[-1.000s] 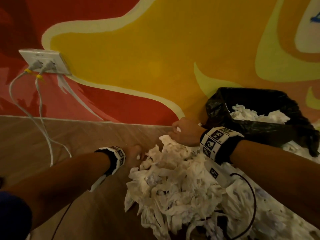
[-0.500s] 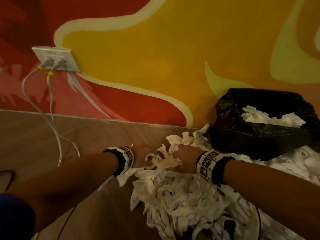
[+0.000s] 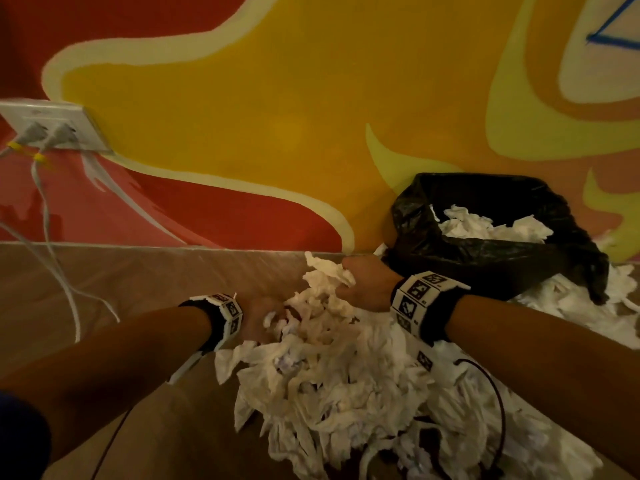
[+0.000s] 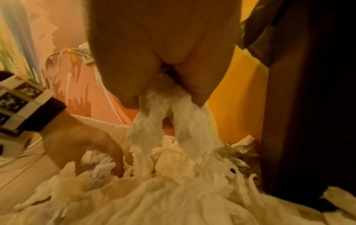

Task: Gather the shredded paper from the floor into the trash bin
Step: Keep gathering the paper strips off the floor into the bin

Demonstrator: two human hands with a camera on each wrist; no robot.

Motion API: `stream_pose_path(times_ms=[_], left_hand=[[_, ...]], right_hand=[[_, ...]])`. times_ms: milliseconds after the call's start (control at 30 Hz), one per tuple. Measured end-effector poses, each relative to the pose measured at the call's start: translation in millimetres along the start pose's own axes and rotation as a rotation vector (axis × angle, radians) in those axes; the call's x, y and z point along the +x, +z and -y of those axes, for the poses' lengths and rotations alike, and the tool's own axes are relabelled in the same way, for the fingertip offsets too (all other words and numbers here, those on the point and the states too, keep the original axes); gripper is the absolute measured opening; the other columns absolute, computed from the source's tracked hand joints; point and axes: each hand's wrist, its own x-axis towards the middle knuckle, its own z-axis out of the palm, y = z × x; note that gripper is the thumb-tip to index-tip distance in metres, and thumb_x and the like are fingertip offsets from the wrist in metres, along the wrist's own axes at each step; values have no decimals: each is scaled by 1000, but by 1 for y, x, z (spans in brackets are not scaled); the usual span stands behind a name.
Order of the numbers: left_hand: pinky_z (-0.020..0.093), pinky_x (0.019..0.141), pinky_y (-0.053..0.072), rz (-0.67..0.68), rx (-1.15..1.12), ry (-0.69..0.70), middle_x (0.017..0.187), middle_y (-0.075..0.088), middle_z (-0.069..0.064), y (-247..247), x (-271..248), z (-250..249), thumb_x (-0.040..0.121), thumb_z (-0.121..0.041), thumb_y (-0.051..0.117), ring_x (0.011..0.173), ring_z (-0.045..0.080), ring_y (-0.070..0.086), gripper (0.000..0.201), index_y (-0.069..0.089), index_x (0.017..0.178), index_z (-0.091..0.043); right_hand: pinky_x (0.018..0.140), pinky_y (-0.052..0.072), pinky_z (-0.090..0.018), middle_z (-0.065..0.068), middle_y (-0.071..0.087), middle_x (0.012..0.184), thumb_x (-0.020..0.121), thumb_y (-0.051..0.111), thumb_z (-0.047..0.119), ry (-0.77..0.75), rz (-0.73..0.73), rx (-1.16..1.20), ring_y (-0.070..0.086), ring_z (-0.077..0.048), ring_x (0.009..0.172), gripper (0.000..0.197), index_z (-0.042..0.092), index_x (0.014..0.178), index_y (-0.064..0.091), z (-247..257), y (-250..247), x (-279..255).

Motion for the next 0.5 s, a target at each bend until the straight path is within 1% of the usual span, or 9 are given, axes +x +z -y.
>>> stream_pose_path(times_ms=[33,67,100,167,233,333,433,467,500], left_hand=[[10,86,41,23,27,10,116,50,-12,5,-1,-1,83,-31,69,102,12,53,45,54,125,-22],[11,85,38,16,102,30,117,48,-11,9,-2,-1,83,-34,68,105,13,53,52,49,130,-24],[17,88,40,-6,191,51,121,49,-10,13,-1,-1,83,-38,65,109,16,53,52,48,131,-27],[26,95,43,-34,316,85,126,55,-7,18,1,-1,85,-39,58,112,19,55,39,54,123,-29],[33,95,46,-34,366,51,122,59,-4,16,0,-4,88,-33,55,112,22,57,29,60,116,-26],[29,92,44,-47,257,33,124,57,-1,-1,-1,-16,89,-30,60,113,23,56,30,61,117,-21],[30,95,46,-177,57,18,128,58,-2,-30,-3,-25,88,-31,65,114,19,56,40,58,126,-19],[30,90,51,-240,20,-23,123,60,-3,-40,-5,-29,87,-30,65,106,17,59,39,57,124,-22],[27,78,54,-306,-38,-53,114,61,-6,-49,-7,-32,87,-26,65,95,15,61,33,57,119,-25]], right_hand=[[75,35,-30,-7,57,99,87,59,35,4,5,-13,53,-24,94,21,16,92,51,-1,-1,0],[77,36,-30,-9,59,105,86,60,34,6,12,-19,54,-26,99,22,16,95,52,-2,-1,0],[79,37,-31,-9,59,108,86,60,33,6,16,-13,54,-28,103,22,16,98,52,-3,-1,0],[78,38,-30,-3,57,103,84,62,31,10,-2,49,54,-27,103,20,20,99,52,-3,1,0],[76,44,-32,4,54,98,83,62,29,45,-12,119,56,-25,97,23,25,96,43,-3,2,-1],[73,54,-46,-7,59,98,86,59,22,34,-19,246,60,-28,86,27,25,105,41,1,0,-5],[78,55,-50,-16,63,112,89,52,9,-56,1,348,63,-37,94,52,33,133,36,4,-7,-10],[82,55,-48,-17,63,117,91,49,6,-80,11,350,62,-38,100,52,30,136,41,4,-9,-11],[82,54,-42,-15,64,117,91,48,5,-92,15,334,61,-37,103,44,24,130,51,3,-11,-11]])
